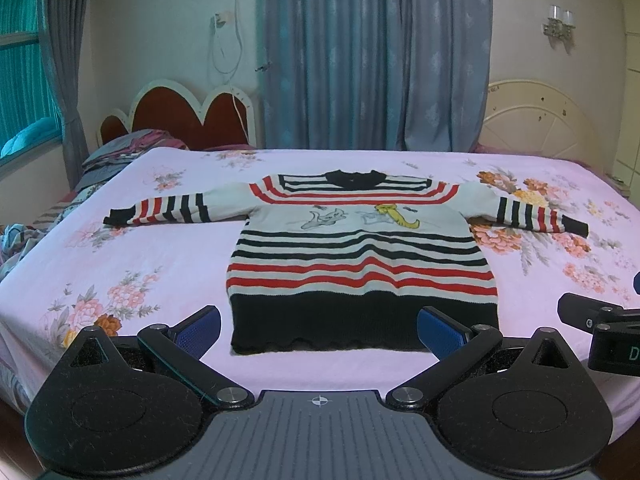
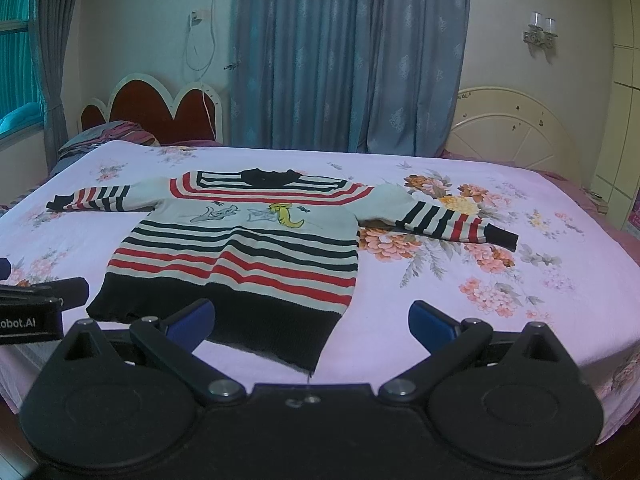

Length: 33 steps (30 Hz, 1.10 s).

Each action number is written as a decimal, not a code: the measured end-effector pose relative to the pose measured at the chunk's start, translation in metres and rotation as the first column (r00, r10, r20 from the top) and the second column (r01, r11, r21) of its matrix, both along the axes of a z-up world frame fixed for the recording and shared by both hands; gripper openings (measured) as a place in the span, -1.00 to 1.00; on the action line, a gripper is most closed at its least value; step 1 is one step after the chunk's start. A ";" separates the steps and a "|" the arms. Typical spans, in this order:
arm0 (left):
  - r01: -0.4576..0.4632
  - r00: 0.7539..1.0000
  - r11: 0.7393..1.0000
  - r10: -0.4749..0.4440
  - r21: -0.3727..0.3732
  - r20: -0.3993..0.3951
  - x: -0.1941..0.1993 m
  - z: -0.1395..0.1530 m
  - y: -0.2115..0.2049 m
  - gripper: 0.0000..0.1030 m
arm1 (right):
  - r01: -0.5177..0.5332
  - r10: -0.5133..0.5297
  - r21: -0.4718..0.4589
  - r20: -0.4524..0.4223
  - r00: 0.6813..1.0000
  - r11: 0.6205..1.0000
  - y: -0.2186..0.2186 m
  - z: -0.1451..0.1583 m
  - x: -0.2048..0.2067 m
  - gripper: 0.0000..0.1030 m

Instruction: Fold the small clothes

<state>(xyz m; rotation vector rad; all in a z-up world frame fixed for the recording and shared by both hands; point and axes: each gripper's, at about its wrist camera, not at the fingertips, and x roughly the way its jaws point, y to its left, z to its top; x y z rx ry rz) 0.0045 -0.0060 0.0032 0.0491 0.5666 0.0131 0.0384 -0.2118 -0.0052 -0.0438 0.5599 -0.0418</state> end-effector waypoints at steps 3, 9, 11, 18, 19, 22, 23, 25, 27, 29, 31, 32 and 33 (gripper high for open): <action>0.001 1.000 1.000 -0.001 0.000 0.002 0.000 0.001 -0.001 1.00 | 0.002 -0.002 -0.001 0.001 1.000 1.000 0.000 0.000 0.000 0.99; 0.004 1.000 1.000 -0.004 0.003 -0.006 0.001 0.000 -0.002 1.00 | 0.005 -0.005 -0.003 0.004 1.000 1.000 -0.002 0.002 -0.002 0.99; 0.006 1.000 1.000 -0.006 0.001 -0.004 0.000 -0.001 -0.001 1.00 | 0.005 -0.005 -0.003 0.003 1.000 1.000 -0.002 0.002 -0.003 0.99; 0.012 1.000 1.000 -0.012 0.002 0.001 -0.002 0.000 -0.001 1.00 | 0.003 -0.003 -0.008 0.005 1.000 1.000 -0.001 0.003 -0.004 0.99; 0.013 1.000 1.000 -0.013 0.001 0.001 -0.002 0.000 0.000 1.00 | 0.004 -0.004 -0.009 0.006 1.000 1.000 -0.001 0.003 -0.004 0.99; 0.015 1.000 1.000 -0.015 0.002 0.001 -0.002 0.000 0.000 1.00 | 0.007 -0.007 -0.010 0.009 1.000 1.000 -0.001 0.004 -0.004 0.99; 0.015 1.000 1.000 -0.015 0.001 0.001 -0.002 0.000 0.000 1.00 | 0.008 -0.008 -0.010 0.010 1.000 1.000 0.000 0.004 -0.003 0.99; 0.017 1.000 1.000 -0.017 -0.001 0.000 -0.001 0.001 -0.001 1.00 | 0.008 -0.008 -0.010 0.010 1.000 1.000 -0.001 0.004 -0.003 0.99; 0.018 1.000 1.000 -0.018 -0.005 -0.007 0.001 0.001 -0.001 1.00 | 0.008 -0.008 -0.010 0.009 1.000 1.000 -0.001 0.004 -0.003 0.99; 0.025 0.999 1.000 -0.025 -0.019 -0.019 0.004 0.000 -0.001 1.00 | 0.010 -0.010 -0.008 0.005 1.000 1.000 -0.001 0.005 -0.002 0.99; 0.027 0.999 0.999 -0.028 -0.025 -0.025 0.006 -0.001 -0.001 1.00 | 0.010 -0.010 -0.007 0.003 1.000 1.000 -0.002 0.005 0.000 0.99; 0.027 0.999 0.999 -0.028 -0.024 -0.027 0.008 -0.001 -0.001 1.00 | 0.009 -0.009 -0.010 0.003 1.000 1.000 -0.002 0.005 0.001 0.99; 0.025 0.999 0.999 -0.026 -0.024 -0.026 0.009 -0.001 0.000 1.00 | 0.010 -0.010 -0.013 0.004 1.000 1.000 -0.002 0.006 0.001 0.99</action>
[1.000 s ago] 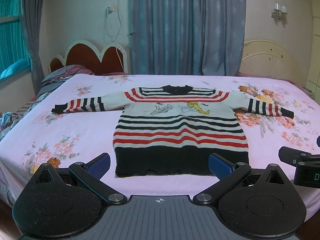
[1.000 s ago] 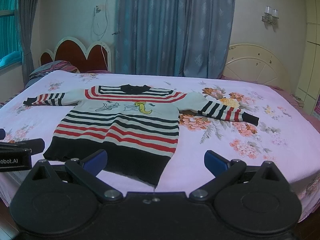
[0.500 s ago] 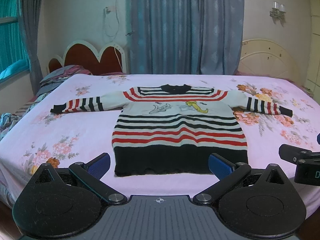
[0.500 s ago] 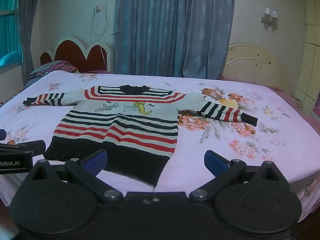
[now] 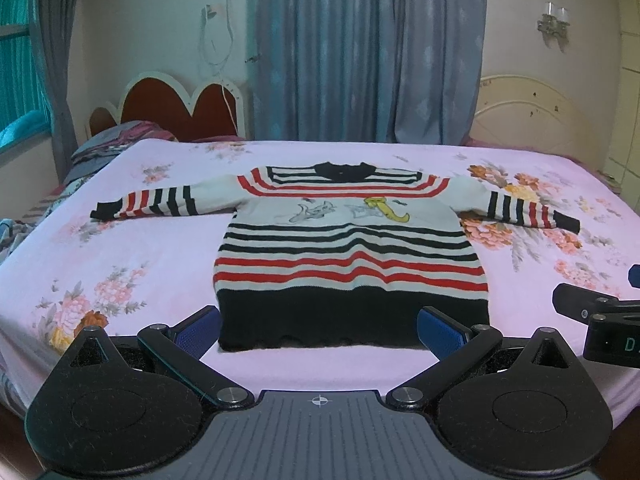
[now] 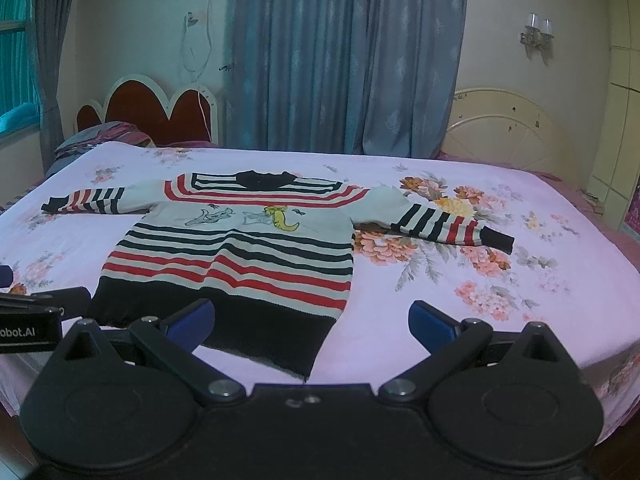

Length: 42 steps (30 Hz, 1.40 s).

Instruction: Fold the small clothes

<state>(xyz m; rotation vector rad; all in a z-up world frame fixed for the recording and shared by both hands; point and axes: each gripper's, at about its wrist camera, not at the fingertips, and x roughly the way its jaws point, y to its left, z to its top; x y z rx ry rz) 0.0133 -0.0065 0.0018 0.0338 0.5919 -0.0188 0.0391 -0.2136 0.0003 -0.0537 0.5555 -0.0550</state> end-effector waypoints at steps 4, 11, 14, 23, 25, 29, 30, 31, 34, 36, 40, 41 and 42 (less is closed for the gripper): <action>-0.004 1.000 1.000 0.004 -0.006 -0.002 0.007 -0.001 0.000 1.00 | 0.004 -0.004 0.005 -0.001 1.000 1.000 -0.002 0.001 0.006 0.99; 0.041 0.999 0.999 -0.041 -0.015 0.003 0.031 0.000 -0.001 1.00 | 0.023 -0.023 0.004 -0.006 1.000 1.000 -0.009 -0.001 0.031 0.99; 0.058 0.998 0.998 -0.058 -0.035 0.001 0.048 -0.001 0.000 1.00 | 0.042 -0.042 0.013 -0.007 0.999 0.999 -0.013 -0.003 0.046 0.99; 0.096 0.995 0.995 -0.096 -0.003 0.017 0.120 -0.006 -0.007 1.00 | 0.092 -0.092 0.020 0.005 0.996 0.996 -0.019 -0.005 0.102 0.99; 0.106 0.994 0.994 -0.106 0.003 0.008 0.141 -0.005 -0.007 1.00 | 0.106 -0.106 0.034 0.014 0.994 0.994 -0.022 -0.003 0.117 0.99; 0.135 0.991 0.991 -0.135 -0.009 0.009 0.182 -0.003 0.001 1.00 | 0.160 -0.162 0.064 0.031 0.986 0.985 -0.030 0.001 0.146 0.98; 0.118 0.992 0.993 -0.117 -0.003 0.047 0.186 -0.004 0.003 1.00 | 0.174 -0.177 0.060 0.042 0.983 0.983 -0.031 0.000 0.153 0.98; 0.096 0.990 0.995 -0.096 0.001 0.100 0.191 -0.006 0.006 1.00 | 0.185 -0.188 0.055 0.052 0.981 0.981 -0.033 0.000 0.158 0.98; 0.088 0.991 0.996 -0.088 -0.002 0.098 0.217 -0.010 0.010 1.00 | 0.224 -0.227 0.048 0.063 0.972 0.973 -0.041 -0.005 0.177 0.97; 0.120 0.988 0.992 -0.117 -0.026 0.096 0.230 -0.010 0.009 1.00 | 0.252 -0.255 0.049 0.061 0.965 0.966 -0.052 -0.006 0.185 0.95; 0.174 0.980 0.985 -0.171 -0.016 0.097 0.256 -0.017 -0.015 0.99 | 0.323 -0.326 0.060 0.069 0.943 0.945 -0.085 -0.008 0.197 0.12; 0.178 0.980 0.984 -0.176 -0.018 0.090 0.264 -0.019 -0.023 0.99 | 0.346 -0.349 0.059 0.055 0.935 0.936 -0.097 -0.010 0.202 -0.06; 0.180 0.980 0.984 -0.177 -0.020 0.089 0.269 -0.019 -0.031 0.99 | 0.364 -0.367 0.060 0.045 0.929 0.930 -0.107 -0.012 0.207 -0.17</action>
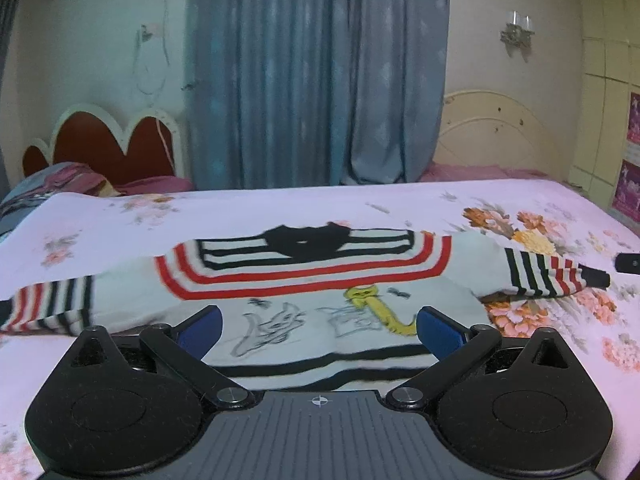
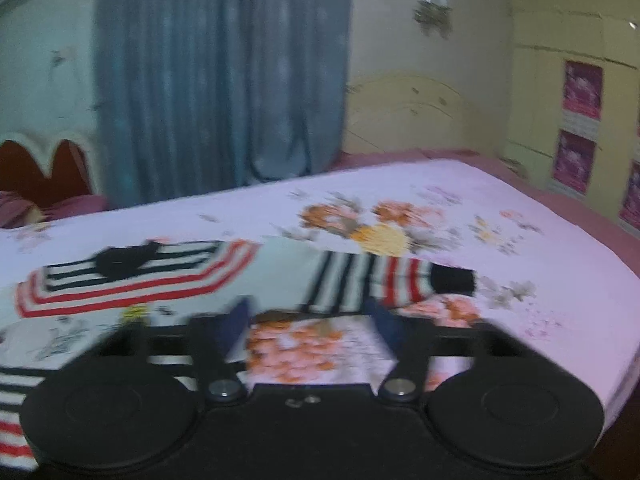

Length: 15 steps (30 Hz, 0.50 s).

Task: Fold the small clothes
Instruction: 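Move the right tool to the black cuff of the sleeve and grasp it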

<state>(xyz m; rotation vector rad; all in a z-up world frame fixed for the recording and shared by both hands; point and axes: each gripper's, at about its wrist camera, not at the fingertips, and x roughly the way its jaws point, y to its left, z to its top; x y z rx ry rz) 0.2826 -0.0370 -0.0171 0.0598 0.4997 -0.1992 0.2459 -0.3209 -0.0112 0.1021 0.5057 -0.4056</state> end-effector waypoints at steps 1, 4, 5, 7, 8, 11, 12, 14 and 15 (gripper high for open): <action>0.000 1.000 1.000 0.000 -0.001 0.004 0.003 -0.001 -0.006 0.99 | 0.023 -0.023 0.009 -0.003 1.000 1.000 -0.013 -0.002 0.005 -0.18; -0.001 1.000 1.000 0.001 0.017 0.010 0.018 -0.005 -0.031 0.99 | 0.075 -0.075 0.046 0.007 0.997 0.996 -0.053 -0.011 0.017 -0.25; -0.006 1.000 1.000 0.006 0.021 0.002 0.025 -0.006 -0.038 0.99 | 0.089 -0.089 0.068 0.002 0.996 0.994 -0.067 -0.016 0.024 -0.26; -0.029 0.999 0.999 0.029 0.032 -0.023 0.038 -0.009 -0.054 0.99 | 0.116 -0.115 0.123 -0.014 0.993 0.986 -0.098 -0.029 0.040 -0.27; -0.039 0.999 0.999 0.040 0.033 -0.034 0.045 -0.009 -0.062 0.99 | 0.130 -0.127 0.146 -0.026 0.991 0.981 -0.111 -0.035 0.048 -0.27; -0.049 0.997 0.997 0.052 0.054 -0.061 0.065 -0.014 -0.089 0.99 | 0.168 -0.161 0.213 -0.047 0.986 0.963 -0.151 -0.055 0.070 -0.27; -0.052 0.995 0.997 0.057 0.065 -0.076 0.071 -0.017 -0.097 0.99 | 0.183 -0.174 0.241 -0.058 0.983 0.953 -0.165 -0.063 0.078 -0.29; -0.059 0.992 0.996 0.066 0.070 -0.104 0.083 -0.020 -0.113 0.99 | 0.214 -0.199 0.305 -0.082 0.977 0.928 -0.190 -0.078 0.091 -0.31; -0.063 0.992 0.996 0.070 0.070 -0.109 0.087 -0.020 -0.119 0.99 | 0.230 -0.211 0.337 -0.095 0.973 0.913 -0.203 -0.087 0.096 -0.32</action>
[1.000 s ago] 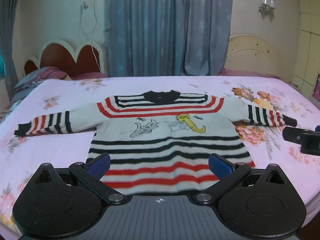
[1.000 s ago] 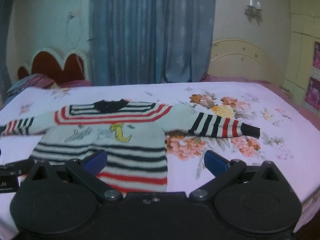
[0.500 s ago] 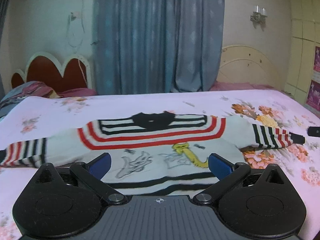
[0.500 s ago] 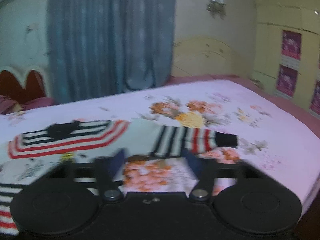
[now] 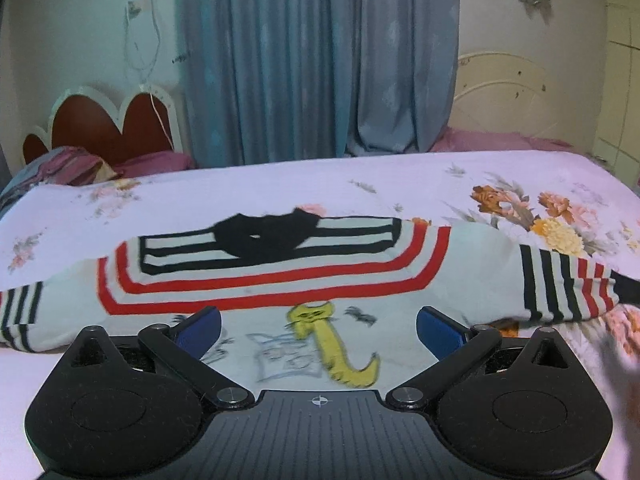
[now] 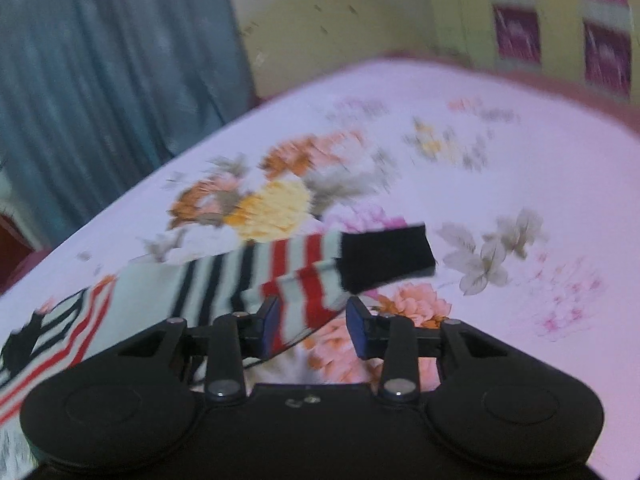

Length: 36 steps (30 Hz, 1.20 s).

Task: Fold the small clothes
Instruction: 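Move the right tool to the black cuff of the sleeve and grasp it, then lift the cuff with the right tool and fold the sleeve across the sweater body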

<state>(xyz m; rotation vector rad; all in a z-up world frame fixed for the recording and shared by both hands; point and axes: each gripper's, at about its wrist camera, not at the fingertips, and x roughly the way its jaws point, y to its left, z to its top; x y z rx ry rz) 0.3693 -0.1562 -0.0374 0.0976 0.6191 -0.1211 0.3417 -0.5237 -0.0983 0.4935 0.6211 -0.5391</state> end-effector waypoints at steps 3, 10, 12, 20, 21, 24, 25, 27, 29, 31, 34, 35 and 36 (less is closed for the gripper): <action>-0.006 1.000 1.000 0.006 0.013 -0.004 0.010 -0.001 -0.020 0.99 | 0.034 -0.034 0.093 -0.003 0.999 0.995 -0.028 -0.023 0.012 -0.33; 0.002 1.000 0.998 0.000 0.057 -0.030 0.028 -0.006 -0.053 0.99 | 0.056 -0.076 0.259 0.067 0.995 0.964 -0.062 -0.058 0.018 -0.33; 0.003 1.000 0.998 -0.001 0.069 -0.026 0.030 -0.004 -0.057 0.99 | 0.058 -0.090 0.290 0.100 0.991 0.955 -0.065 -0.062 0.016 -0.64; -0.056 0.996 0.998 0.058 0.037 -0.064 0.047 0.004 -0.020 0.99 | -0.039 0.038 0.031 0.023 0.999 0.999 -0.054 -0.047 0.031 -0.85; -0.072 0.994 0.997 0.074 0.024 -0.085 0.051 0.003 -0.010 0.99 | -0.049 0.048 0.010 0.034 0.998 0.999 -0.052 -0.043 0.034 -0.85; -0.113 0.987 0.993 0.110 -0.022 -0.118 0.054 -0.002 0.022 0.99 | -0.079 0.083 -0.054 0.063 0.995 0.995 -0.038 -0.029 0.044 -0.85; -0.124 0.985 0.992 0.119 -0.028 -0.123 0.053 -0.005 0.031 0.99 | -0.100 0.107 -0.084 0.073 0.992 0.991 -0.030 -0.024 0.048 -0.85; -0.143 0.982 0.989 0.138 -0.035 -0.128 0.052 -0.010 0.052 0.99 | -0.158 0.171 -0.134 0.087 0.981 0.978 -0.009 -0.013 0.057 -0.86; -0.154 0.980 0.987 0.147 -0.049 -0.135 0.051 -0.015 0.070 0.99 | -0.229 0.249 -0.186 0.095 0.964 0.956 0.019 -0.001 0.067 -0.86; -0.158 0.979 0.985 0.148 -0.063 -0.140 0.052 -0.020 0.088 0.99 | -0.304 0.333 -0.233 0.097 0.938 0.924 0.053 0.009 0.077 -0.86; -0.167 0.977 0.982 0.153 -0.083 -0.149 0.057 -0.028 0.116 0.99 | -0.418 0.454 -0.262 0.093 0.886 0.870 0.110 0.019 0.093 -0.86; -0.173 0.975 0.980 0.156 -0.099 -0.159 0.060 -0.030 0.127 0.99 | -0.454 0.491 -0.270 0.086 0.867 0.849 0.132 0.021 0.098 -0.86; -0.177 0.974 0.978 0.157 -0.114 -0.165 0.062 -0.032 0.136 0.99 | -0.484 0.522 -0.276 0.079 0.850 0.830 0.150 0.022 0.102 -0.86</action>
